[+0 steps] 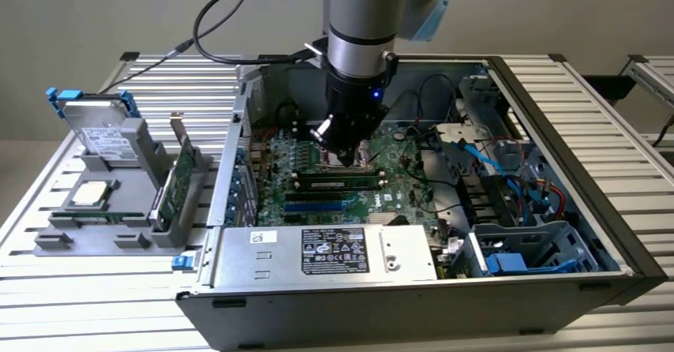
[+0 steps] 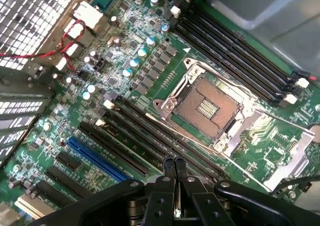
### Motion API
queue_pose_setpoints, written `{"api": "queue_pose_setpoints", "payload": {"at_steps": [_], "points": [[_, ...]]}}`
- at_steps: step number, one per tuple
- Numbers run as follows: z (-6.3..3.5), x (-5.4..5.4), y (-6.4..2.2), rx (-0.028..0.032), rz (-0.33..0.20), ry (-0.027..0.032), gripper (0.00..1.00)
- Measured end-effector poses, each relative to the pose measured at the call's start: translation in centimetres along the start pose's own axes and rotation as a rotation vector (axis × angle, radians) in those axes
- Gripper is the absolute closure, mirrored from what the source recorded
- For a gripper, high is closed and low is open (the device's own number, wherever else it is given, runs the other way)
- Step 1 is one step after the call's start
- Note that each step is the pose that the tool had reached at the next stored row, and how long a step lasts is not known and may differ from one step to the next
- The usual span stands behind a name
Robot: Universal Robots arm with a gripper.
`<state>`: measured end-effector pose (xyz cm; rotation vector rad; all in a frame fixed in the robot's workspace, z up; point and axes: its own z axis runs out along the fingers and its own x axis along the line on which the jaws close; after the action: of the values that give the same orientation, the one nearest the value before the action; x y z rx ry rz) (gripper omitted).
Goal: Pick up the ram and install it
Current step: 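Press down the ram until it locks into place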
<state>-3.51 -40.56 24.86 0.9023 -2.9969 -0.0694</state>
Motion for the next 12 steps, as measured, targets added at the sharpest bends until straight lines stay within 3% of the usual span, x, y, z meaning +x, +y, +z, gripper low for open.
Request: {"api": "queue_pose_setpoints", "payload": {"at_steps": [12], "points": [[0.50, 0.00, -0.03, 0.0003, 0.189, -0.0075, 0.90]]}}
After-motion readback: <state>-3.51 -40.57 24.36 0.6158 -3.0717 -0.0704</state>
